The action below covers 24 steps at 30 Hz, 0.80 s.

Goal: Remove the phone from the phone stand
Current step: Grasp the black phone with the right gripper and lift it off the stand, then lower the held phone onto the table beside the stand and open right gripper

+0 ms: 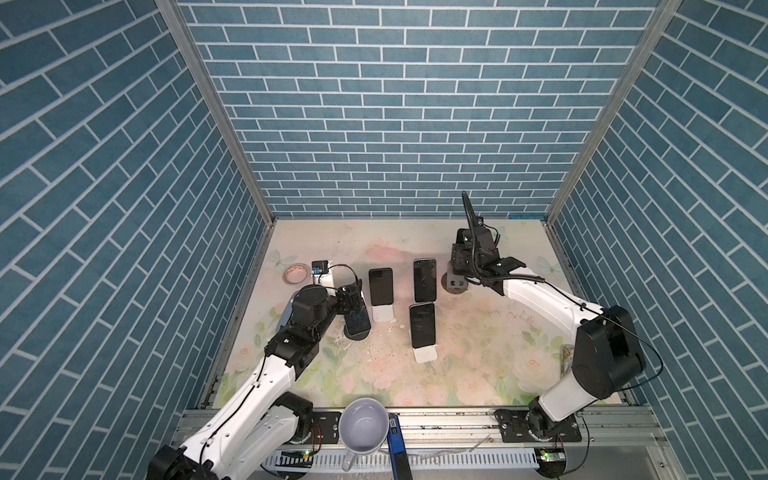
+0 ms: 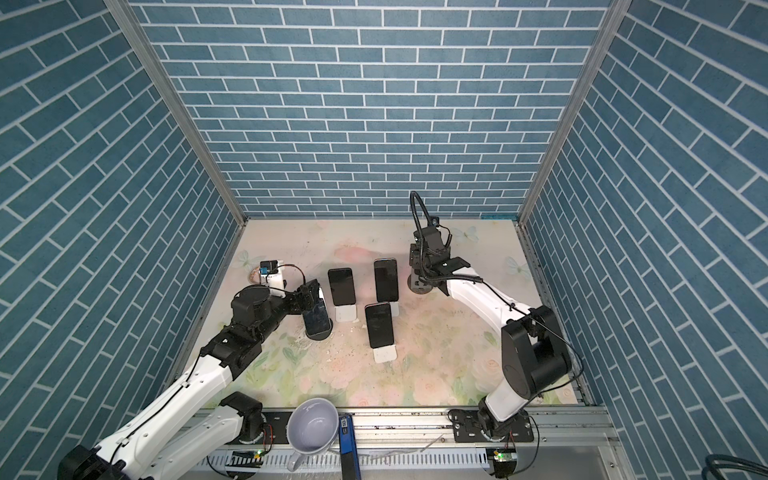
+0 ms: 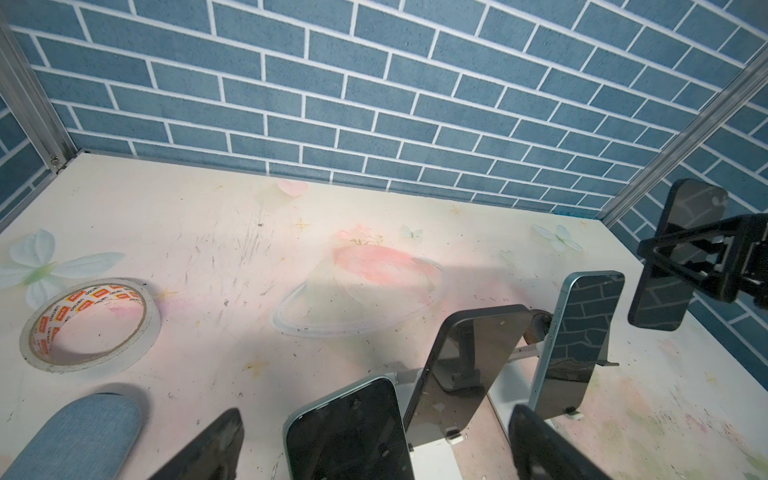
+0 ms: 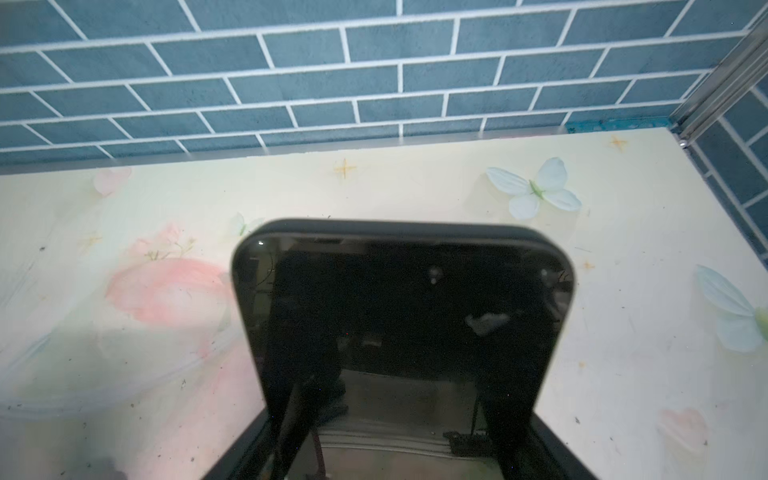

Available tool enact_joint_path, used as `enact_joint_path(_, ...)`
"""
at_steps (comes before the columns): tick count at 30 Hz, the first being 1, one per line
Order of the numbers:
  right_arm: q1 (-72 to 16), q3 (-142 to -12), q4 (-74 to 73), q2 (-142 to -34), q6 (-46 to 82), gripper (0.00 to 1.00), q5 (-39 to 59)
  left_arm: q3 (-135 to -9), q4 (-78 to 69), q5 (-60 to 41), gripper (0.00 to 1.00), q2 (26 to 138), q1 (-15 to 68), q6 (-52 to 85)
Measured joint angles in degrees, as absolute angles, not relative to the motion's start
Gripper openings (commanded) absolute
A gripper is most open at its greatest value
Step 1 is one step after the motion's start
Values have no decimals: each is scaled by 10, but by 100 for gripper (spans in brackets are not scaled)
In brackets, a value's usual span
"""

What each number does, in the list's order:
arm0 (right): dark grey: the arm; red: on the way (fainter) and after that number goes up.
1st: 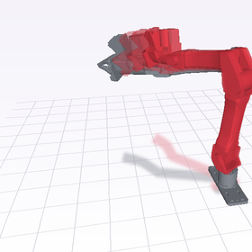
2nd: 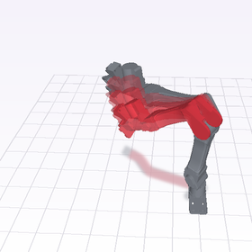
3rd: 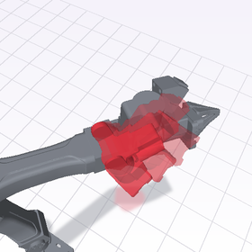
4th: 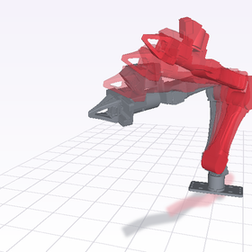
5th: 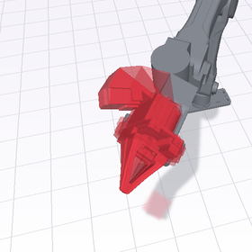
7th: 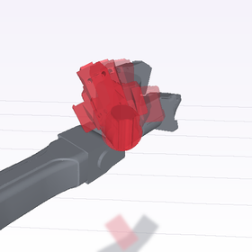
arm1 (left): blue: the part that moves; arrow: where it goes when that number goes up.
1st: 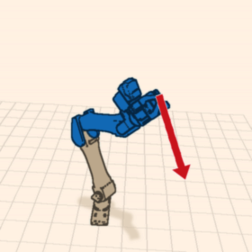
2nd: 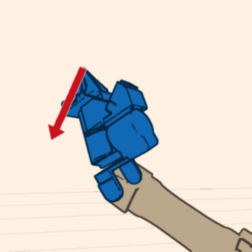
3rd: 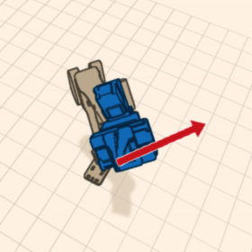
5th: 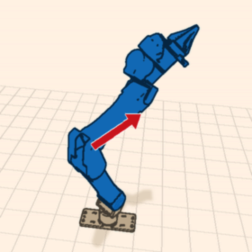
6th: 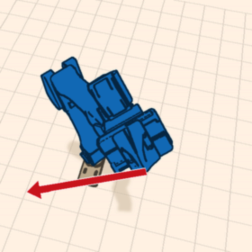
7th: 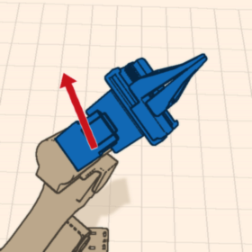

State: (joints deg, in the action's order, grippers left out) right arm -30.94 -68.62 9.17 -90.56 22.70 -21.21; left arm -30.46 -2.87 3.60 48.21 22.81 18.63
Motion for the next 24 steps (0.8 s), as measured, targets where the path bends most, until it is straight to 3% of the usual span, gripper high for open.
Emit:
enact_joint_path(11, -245, -614, 102, -832, 227, 53, -237, -305, -29, 33, 100, 482, 228, 186)
enact_joint_path(24, -196, -539, 112, -868, 238, 54, -230, -301, -40, -8, 100, 482, 228, 174)
